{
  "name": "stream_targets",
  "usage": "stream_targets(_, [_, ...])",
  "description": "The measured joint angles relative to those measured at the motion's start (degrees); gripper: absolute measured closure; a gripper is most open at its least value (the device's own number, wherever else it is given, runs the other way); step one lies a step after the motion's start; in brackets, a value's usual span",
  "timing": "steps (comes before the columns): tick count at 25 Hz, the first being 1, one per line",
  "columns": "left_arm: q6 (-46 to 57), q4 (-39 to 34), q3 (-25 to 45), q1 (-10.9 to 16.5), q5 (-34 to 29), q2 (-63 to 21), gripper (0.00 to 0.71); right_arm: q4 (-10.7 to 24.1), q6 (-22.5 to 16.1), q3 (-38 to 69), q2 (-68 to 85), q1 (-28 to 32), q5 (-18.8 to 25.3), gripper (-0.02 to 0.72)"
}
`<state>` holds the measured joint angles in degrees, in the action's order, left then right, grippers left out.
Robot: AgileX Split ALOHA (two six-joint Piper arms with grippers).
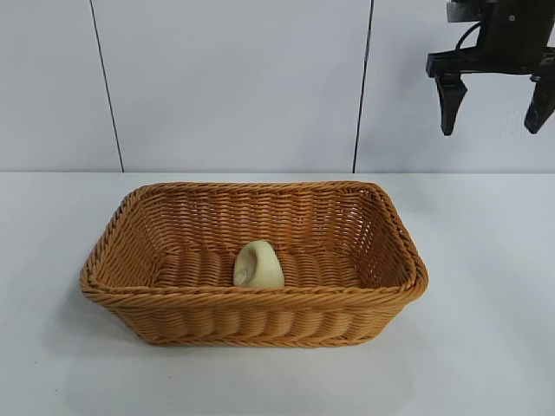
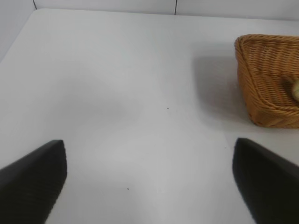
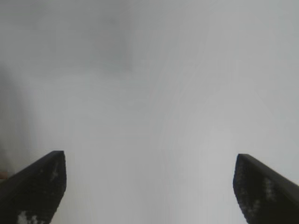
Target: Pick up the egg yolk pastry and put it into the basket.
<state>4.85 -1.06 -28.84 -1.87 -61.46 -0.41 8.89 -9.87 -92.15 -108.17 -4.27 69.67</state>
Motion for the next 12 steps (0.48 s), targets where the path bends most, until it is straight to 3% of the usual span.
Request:
stream_targets(6, [0.0, -0.04, 0.0, 0.0, 0.0, 0.0, 0.018, 0.33, 0.04, 13.33, 12.41, 0.0, 0.05, 0.008])
stream_targets(12, [0.0, -0.04, 0.0, 0.0, 0.0, 0.0, 0.018, -1.84, 0.55, 24.91, 23.98, 0.0, 0.05, 0.008])
